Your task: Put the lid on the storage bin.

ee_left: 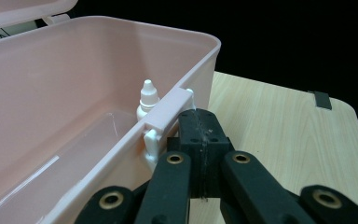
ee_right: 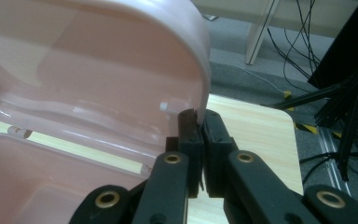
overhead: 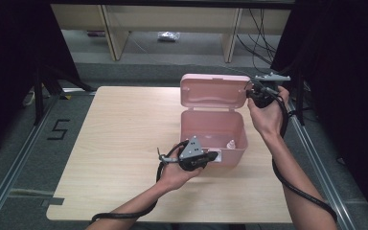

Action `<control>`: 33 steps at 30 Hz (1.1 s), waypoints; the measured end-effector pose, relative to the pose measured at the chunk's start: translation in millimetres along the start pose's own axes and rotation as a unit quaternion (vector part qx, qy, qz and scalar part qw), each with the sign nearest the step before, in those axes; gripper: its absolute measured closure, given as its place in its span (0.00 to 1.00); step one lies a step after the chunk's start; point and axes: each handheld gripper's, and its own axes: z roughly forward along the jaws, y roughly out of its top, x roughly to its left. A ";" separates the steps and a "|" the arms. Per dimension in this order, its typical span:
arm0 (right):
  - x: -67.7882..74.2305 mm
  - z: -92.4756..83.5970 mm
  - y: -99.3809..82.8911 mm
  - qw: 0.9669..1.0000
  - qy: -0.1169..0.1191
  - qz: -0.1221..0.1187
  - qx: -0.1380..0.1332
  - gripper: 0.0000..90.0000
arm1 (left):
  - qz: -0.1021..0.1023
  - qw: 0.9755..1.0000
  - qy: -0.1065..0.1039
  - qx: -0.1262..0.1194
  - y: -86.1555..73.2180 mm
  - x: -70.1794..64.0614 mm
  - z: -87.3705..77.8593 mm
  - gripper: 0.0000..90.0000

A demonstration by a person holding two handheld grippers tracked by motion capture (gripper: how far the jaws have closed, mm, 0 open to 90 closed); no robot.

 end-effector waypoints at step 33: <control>5.8 -11.9 -14.4 1.000 -0.005 -0.007 -0.006 0.99 | 0.001 1.000 0.001 0.000 0.1 -0.2 0.1 1.00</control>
